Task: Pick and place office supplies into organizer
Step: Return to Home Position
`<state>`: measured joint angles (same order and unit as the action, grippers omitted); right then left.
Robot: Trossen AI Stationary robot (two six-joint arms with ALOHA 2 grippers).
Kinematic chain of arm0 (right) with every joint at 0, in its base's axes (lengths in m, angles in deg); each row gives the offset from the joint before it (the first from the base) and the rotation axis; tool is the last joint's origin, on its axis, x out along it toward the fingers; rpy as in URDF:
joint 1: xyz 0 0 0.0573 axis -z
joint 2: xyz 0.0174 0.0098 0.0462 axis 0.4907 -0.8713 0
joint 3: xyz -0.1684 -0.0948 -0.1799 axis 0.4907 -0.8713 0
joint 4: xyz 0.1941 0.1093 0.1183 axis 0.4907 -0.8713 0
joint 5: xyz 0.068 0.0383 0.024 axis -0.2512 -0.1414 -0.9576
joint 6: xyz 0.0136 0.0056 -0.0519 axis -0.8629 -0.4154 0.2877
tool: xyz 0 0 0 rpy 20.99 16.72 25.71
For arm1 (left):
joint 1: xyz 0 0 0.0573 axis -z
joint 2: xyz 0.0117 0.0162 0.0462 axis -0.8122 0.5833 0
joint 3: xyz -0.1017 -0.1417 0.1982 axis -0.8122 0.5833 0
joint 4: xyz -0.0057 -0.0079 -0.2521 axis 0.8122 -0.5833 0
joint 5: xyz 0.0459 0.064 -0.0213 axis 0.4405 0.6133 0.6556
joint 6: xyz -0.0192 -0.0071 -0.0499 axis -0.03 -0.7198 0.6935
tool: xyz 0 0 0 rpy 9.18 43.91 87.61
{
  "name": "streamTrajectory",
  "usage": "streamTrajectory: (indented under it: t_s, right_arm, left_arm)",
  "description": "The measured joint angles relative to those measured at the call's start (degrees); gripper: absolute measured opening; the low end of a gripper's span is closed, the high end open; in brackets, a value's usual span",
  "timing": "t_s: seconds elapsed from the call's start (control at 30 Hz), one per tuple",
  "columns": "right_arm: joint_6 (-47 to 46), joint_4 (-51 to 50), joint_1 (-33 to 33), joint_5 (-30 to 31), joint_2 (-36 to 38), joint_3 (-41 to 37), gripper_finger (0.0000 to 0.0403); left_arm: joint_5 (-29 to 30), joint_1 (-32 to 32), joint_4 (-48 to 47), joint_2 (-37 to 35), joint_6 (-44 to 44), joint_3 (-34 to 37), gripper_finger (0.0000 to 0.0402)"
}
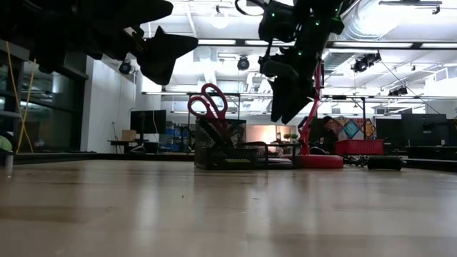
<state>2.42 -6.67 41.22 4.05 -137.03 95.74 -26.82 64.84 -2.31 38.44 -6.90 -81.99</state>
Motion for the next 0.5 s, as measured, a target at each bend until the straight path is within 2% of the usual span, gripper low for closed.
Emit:
streamTrajectory:
  t_s: [0.2, 0.4, 0.5]
  right_arm:
    - [-3.2, 0.1, -5.9, 6.8, 0.0, 0.0, 0.0236]
    - [-6.4, -1.3, -9.5, 9.0, 0.0, -0.2, 0.0236]
    - [-8.3, -0.7, -11.7, 10.6, 0.0, -1.5, 0.0236]
  left_arm:
    - [1.8, 0.0, -2.3, 0.0, -0.1, 0.0, 0.0244]
    - [2.2, 0.0, -3.0, 0.0, 0.2, 0.0, 0.0244]
    - [4.3, 0.0, -3.7, 0.0, 0.9, 0.0, 0.0243]
